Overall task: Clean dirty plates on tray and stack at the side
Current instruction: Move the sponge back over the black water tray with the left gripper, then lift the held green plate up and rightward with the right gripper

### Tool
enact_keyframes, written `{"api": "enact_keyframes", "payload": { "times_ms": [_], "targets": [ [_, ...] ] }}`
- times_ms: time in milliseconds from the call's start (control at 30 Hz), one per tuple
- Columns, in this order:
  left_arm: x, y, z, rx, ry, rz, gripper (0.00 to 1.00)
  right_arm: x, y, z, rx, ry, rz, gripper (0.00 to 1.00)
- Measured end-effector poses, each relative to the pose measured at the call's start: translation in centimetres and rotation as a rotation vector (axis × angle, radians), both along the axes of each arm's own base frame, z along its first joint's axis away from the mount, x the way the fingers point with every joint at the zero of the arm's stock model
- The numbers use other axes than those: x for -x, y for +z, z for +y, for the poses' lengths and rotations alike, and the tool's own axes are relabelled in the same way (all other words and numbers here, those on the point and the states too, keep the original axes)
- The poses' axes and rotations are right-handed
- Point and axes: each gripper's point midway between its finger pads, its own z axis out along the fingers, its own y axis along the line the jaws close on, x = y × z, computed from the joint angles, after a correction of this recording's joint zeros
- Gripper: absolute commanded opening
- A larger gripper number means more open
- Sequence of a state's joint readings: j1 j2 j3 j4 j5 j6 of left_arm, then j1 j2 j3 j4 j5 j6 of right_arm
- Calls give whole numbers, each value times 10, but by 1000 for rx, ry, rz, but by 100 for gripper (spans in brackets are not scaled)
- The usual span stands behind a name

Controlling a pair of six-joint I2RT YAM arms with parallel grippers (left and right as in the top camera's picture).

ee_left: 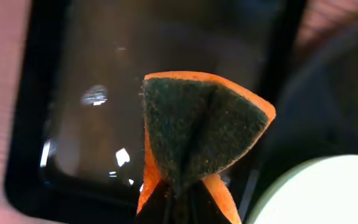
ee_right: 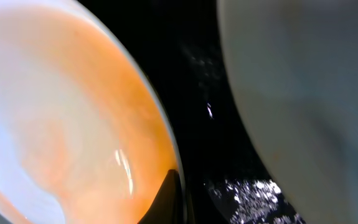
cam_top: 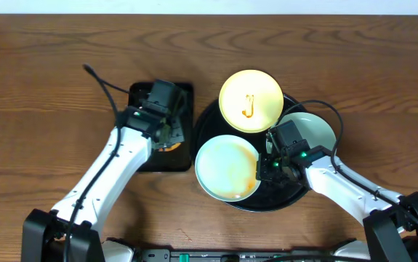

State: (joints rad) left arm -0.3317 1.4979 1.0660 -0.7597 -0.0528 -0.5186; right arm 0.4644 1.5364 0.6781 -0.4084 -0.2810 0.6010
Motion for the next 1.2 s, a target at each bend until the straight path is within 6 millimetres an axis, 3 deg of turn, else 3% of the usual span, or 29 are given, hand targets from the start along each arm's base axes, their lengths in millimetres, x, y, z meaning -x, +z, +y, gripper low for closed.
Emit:
{"api": "enact_keyframes", "payload": {
  "times_ms": [300,700,933,1200],
  "targets": [
    [-2,-4,22,-7,68,11,8,-8,6,-5,35,35,-72,1],
    [-2,-4,22,-7,68,11,7,-34,57,-49,259,38,-356,1],
    [-2,-4,22,-7,68,11,8,-46,70,-69,392,58,-452,1],
    [-2,-4,22,-7,68,11,8,-65,92,-72,475,138,-553,1]
  ]
}}
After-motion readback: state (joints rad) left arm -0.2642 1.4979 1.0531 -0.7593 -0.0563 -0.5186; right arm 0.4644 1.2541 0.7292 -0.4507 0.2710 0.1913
